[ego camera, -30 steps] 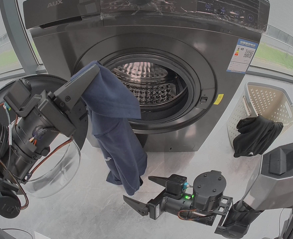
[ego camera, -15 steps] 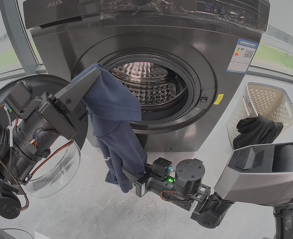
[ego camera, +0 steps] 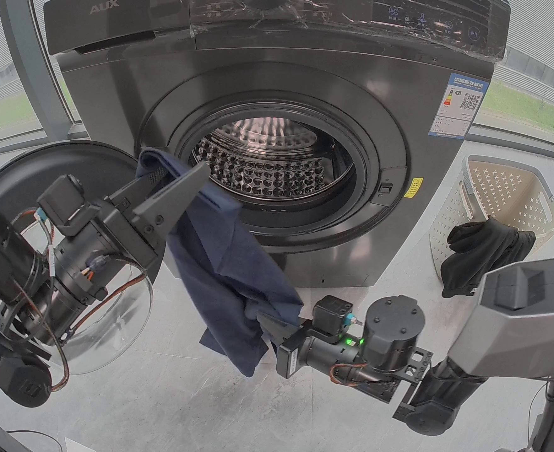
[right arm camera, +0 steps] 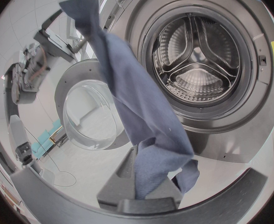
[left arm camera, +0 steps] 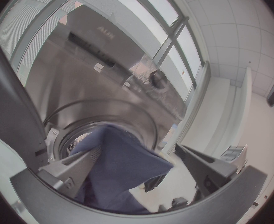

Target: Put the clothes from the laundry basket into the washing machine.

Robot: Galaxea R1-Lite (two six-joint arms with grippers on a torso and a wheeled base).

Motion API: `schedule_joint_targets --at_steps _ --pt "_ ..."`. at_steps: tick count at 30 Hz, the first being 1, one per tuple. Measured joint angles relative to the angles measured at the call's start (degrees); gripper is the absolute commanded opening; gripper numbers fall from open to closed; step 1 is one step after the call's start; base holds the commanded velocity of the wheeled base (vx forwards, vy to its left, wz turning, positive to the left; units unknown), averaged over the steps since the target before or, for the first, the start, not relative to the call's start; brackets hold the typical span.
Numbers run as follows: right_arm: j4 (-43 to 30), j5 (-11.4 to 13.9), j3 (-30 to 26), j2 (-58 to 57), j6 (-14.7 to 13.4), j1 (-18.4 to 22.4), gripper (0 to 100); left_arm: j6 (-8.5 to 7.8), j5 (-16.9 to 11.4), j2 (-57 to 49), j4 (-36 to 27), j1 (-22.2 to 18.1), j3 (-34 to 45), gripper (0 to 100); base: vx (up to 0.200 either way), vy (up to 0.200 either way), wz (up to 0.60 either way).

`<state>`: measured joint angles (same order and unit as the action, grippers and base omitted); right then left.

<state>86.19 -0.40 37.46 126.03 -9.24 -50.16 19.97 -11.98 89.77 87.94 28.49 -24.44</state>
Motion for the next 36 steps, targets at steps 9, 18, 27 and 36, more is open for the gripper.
schedule_joint_targets --at_steps 9,18,27,36 --pt "-1.74 -1.43 -6.49 -10.09 -0.39 0.8 0 -1.22 -0.74 5.46 0.18 -3.61 5.46 100 0.0 0.0 0.0" --pt "-2.49 -2.55 -7.23 -14.01 -1.05 0.96 0 -7.59 -5.94 6.91 0.33 -2.95 12.95 100 0.0 0.0 0.0" --pt "-6.66 -6.66 2.52 -14.37 -4.47 1.22 0 -11.08 -10.33 7.52 0.41 -0.57 18.91 100 0.0 0.0 0.0" --pt "-9.01 -9.74 9.25 -14.35 -9.29 1.6 0 -14.82 -11.96 12.11 0.49 0.8 22.05 100 0.0 0.0 0.0"
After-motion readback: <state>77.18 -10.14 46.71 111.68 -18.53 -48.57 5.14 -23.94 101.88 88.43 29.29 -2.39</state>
